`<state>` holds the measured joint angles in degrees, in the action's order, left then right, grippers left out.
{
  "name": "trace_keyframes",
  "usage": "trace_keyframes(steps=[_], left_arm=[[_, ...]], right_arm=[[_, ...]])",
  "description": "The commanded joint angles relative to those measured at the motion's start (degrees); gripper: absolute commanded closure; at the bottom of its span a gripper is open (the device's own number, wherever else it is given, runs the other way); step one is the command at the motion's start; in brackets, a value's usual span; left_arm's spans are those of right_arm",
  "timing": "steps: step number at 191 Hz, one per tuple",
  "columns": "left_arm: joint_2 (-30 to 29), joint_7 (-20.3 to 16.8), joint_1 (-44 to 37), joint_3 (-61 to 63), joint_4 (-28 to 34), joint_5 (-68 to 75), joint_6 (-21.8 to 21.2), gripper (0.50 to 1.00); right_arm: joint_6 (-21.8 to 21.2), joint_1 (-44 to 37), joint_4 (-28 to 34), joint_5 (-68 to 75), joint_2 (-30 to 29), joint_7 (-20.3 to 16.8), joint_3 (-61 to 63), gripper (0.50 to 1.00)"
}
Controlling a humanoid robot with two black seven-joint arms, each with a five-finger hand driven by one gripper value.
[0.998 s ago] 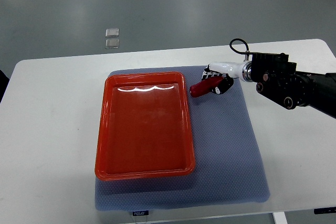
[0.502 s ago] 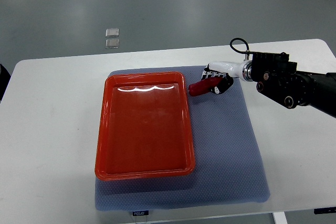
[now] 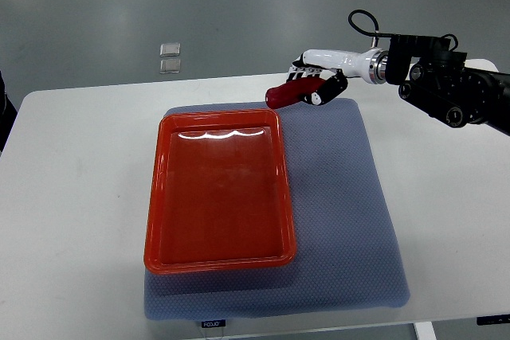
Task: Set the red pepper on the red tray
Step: 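Lift the pepper with the right hand and carry it over the tray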
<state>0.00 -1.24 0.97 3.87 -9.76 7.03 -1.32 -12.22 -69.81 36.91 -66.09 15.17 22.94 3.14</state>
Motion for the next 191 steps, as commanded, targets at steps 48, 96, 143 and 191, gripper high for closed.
trace_keyframes(steps=[48,96,143,191], left_arm=[[0.0,0.01,0.08,0.0,0.0,0.0,0.0,0.5],[0.0,0.01,-0.01,0.0,0.0,0.0,0.0,0.5],[0.0,0.01,0.08,0.0,0.0,0.0,0.0,0.5],[0.0,0.01,0.08,0.0,0.0,0.0,0.0,0.5]], right_arm=[[0.0,-4.46,9.41,-1.58,-6.2,2.9,-1.03,1.0],[2.11,-4.37,8.18,-7.91,-15.17,2.2,-8.85,1.0],[8.0,-2.26,4.66,-10.37,-15.17,0.7,-15.44,1.0],[8.44,0.46,3.96,-10.28,-15.17,-1.41,-15.44,1.0]])
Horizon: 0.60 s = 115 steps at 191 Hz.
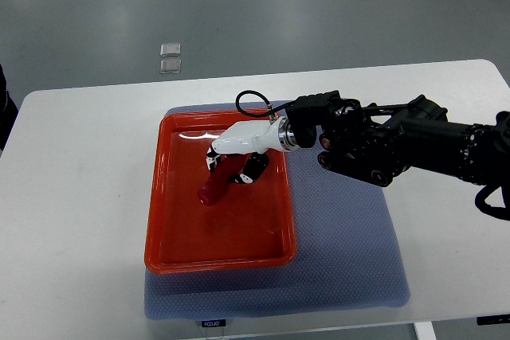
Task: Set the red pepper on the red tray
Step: 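Lift the pepper with the right hand and carry it over the tray, then lower the pepper into the tray and open the right hand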
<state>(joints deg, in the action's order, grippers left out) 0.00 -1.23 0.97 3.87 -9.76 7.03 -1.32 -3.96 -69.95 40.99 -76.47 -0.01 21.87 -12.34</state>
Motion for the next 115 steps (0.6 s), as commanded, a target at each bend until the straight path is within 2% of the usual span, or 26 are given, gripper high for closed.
trace_keyframes(steps=[1,8,9,10,11,12,13,14,15,16,17,18,19,20,23,25,26,34,42,53,62,94,115], left_arm=[[0.0,0.0,0.0,0.0,0.0,0.0,0.0,0.5],[0.0,0.0,-0.01,0.0,0.0,0.0,0.0,0.5],[0.0,0.0,-0.01,0.0,0.0,0.0,0.0,0.5],[0.0,0.0,-0.01,0.0,0.0,0.0,0.0,0.5],[0.0,0.0,-0.01,0.0,0.0,0.0,0.0,0.5],[0.0,0.0,-0.01,0.0,0.0,0.0,0.0,0.5],[0.0,0.0,-0.01,0.0,0.0,0.0,0.0,0.5],[0.0,0.0,-0.01,0.0,0.0,0.0,0.0,0.5],[0.0,0.0,-0.01,0.0,0.0,0.0,0.0,0.5],[0.0,0.0,-0.01,0.0,0.0,0.0,0.0,0.5],[0.0,0.0,0.08,0.0,0.0,0.0,0.0,0.5],[0.0,0.0,0.08,0.0,0.0,0.0,0.0,0.5],[0.0,0.0,0.0,0.0,0.0,0.0,0.0,0.5],[0.0,0.0,-0.01,0.0,0.0,0.0,0.0,0.5],[0.0,0.0,0.08,0.0,0.0,0.0,0.0,0.5],[0.0,0.0,0.08,0.0,0.0,0.0,0.0,0.5],[0.0,0.0,0.08,0.0,0.0,0.0,0.0,0.5],[0.0,0.0,0.08,0.0,0.0,0.0,0.0,0.5],[0.0,0.0,-0.01,0.0,0.0,0.0,0.0,0.5],[0.0,0.0,-0.01,0.0,0.0,0.0,0.0,0.5],[0.0,0.0,-0.01,0.0,0.0,0.0,0.0,0.5],[0.0,0.0,-0.01,0.0,0.0,0.0,0.0,0.5],[0.0,0.0,-0.01,0.0,0.0,0.0,0.0,0.5]], right_arm=[[0.18,0.6,-0.12,0.09,0.01,-0.33,0.04,1.0],[0.09,0.69,-0.12,0.18,0.01,-0.33,0.04,0.991],[0.09,0.78,-0.12,0.26,0.01,-0.33,0.04,0.957],[0.09,0.78,-0.12,0.26,0.01,-0.33,0.04,0.957],[0.09,0.87,-0.12,0.35,0.01,-0.33,0.04,0.924],[0.09,0.87,-0.12,0.35,0.01,-0.33,0.04,0.924],[0.09,0.87,-0.12,0.44,0.01,-0.33,0.04,0.892],[0.09,0.87,-0.12,0.44,0.01,-0.33,0.04,0.891],[0.09,0.95,-0.12,0.44,0.01,-0.33,0.12,0.863],[0.09,0.95,-0.12,0.44,0.01,-0.33,0.12,0.863],[0.09,1.04,-0.12,0.53,0.01,-0.33,0.12,0.838],[0.09,1.04,-0.12,0.53,0.01,-0.33,0.12,0.838],[0.09,1.13,-0.12,0.62,0.01,-0.33,0.21,0.814],[0.09,1.13,-0.12,0.62,0.01,-0.33,0.21,0.814],[0.09,1.22,-0.12,0.79,0.01,-0.33,0.3,0.771],[0.09,1.22,-0.12,0.79,0.01,-0.33,0.3,0.771],[0.18,1.31,-0.12,0.88,0.01,-0.33,0.39,0.75],[0.18,1.31,-0.12,1.14,0.01,-0.33,0.65,0.683],[0.18,1.31,-0.12,1.41,0.01,-0.33,0.83,0.644],[0.18,1.31,-0.12,1.85,0.01,-0.33,0.92,0.634],[0.18,1.31,-0.12,2.55,0.01,-0.24,1.0,0.605],[-1.31,1.04,-0.03,8.17,0.8,-0.24,7.24,0.603],[-4.83,1.31,0.06,14.42,3.26,-0.42,12.87,0.601]])
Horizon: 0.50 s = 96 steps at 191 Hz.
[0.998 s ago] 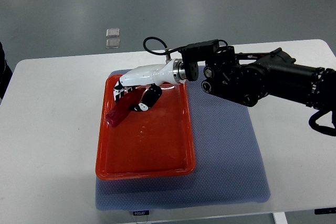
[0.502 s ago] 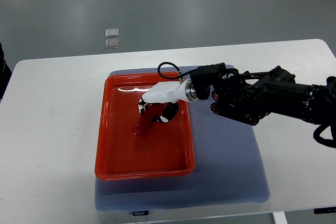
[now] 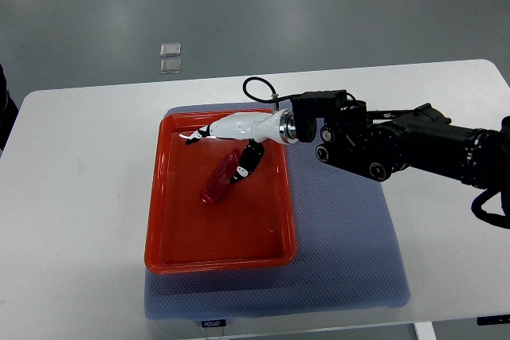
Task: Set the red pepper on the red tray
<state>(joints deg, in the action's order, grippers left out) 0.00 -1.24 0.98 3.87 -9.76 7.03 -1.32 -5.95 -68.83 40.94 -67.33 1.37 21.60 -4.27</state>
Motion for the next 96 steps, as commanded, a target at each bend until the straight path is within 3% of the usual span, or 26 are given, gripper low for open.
trace_keyframes(steps=[1,37,96], left_arm=[[0.0,0.01,0.07,0.0,0.0,0.0,0.0,0.5],[0.0,0.01,-0.01,0.0,0.0,0.0,0.0,0.5],[0.0,0.01,0.07,0.0,0.0,0.0,0.0,0.5]], right_arm=[[-3.27,0.19,0.11,5.97,2.14,-0.16,5.32,0.601],[-7.32,3.09,0.02,20.48,8.47,-2.27,12.62,0.601],[-10.66,16.27,-0.33,50.53,12.78,-13.95,29.76,0.599]])
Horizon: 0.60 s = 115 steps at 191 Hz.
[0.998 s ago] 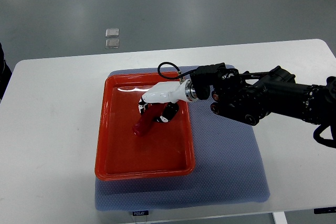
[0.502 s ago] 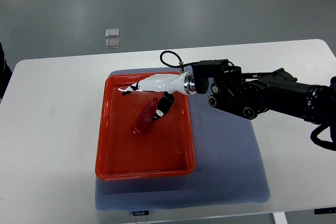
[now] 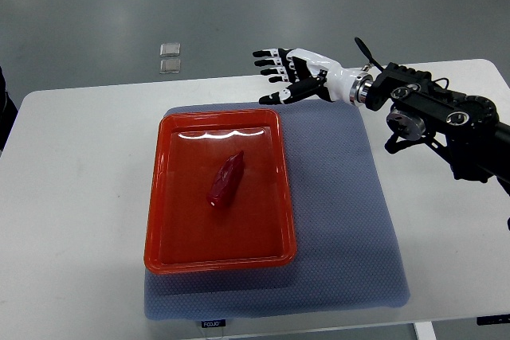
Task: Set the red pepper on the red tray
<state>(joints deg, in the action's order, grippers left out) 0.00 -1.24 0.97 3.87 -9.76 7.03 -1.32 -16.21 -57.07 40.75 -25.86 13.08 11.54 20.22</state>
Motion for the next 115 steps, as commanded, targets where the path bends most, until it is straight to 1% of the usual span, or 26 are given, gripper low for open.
trace_keyframes(steps=[1,16,29,53,71,82,91,100,115], left_arm=[[0.0,0.01,0.08,0.0,0.0,0.0,0.0,0.5],[0.0,0.01,-0.01,0.0,0.0,0.0,0.0,0.5],[0.0,0.01,-0.01,0.0,0.0,0.0,0.0,0.5],[0.0,0.01,-0.01,0.0,0.0,0.0,0.0,0.5],[0.0,0.01,-0.01,0.0,0.0,0.0,0.0,0.5],[0.0,0.01,-0.01,0.0,0.0,0.0,0.0,0.5],[0.0,0.01,-0.01,0.0,0.0,0.0,0.0,0.5],[0.0,0.01,0.08,0.0,0.0,0.0,0.0,0.5],[0.0,0.01,0.0,0.0,0.0,0.0,0.0,0.5]], right_arm=[[-0.41,4.51,-0.15,9.07,1.08,-3.89,5.27,0.599],[-0.49,7.05,-0.41,17.24,0.99,-7.4,9.48,0.599],[-0.58,8.46,-0.68,23.39,0.99,-9.25,11.51,0.599],[-0.58,9.08,-1.82,30.96,0.64,-9.6,12.47,0.597],[-0.14,9.96,-3.22,31.49,0.02,-8.46,12.65,0.593],[-0.14,10.13,-3.66,31.4,0.02,-7.05,12.65,0.589],[-0.14,10.22,-3.93,31.31,-0.07,-4.51,12.65,0.589],[-0.23,10.22,-3.93,31.14,-0.07,-3.1,12.65,0.587],[-0.23,10.31,-3.93,31.31,-0.16,-2.48,12.65,0.587]])
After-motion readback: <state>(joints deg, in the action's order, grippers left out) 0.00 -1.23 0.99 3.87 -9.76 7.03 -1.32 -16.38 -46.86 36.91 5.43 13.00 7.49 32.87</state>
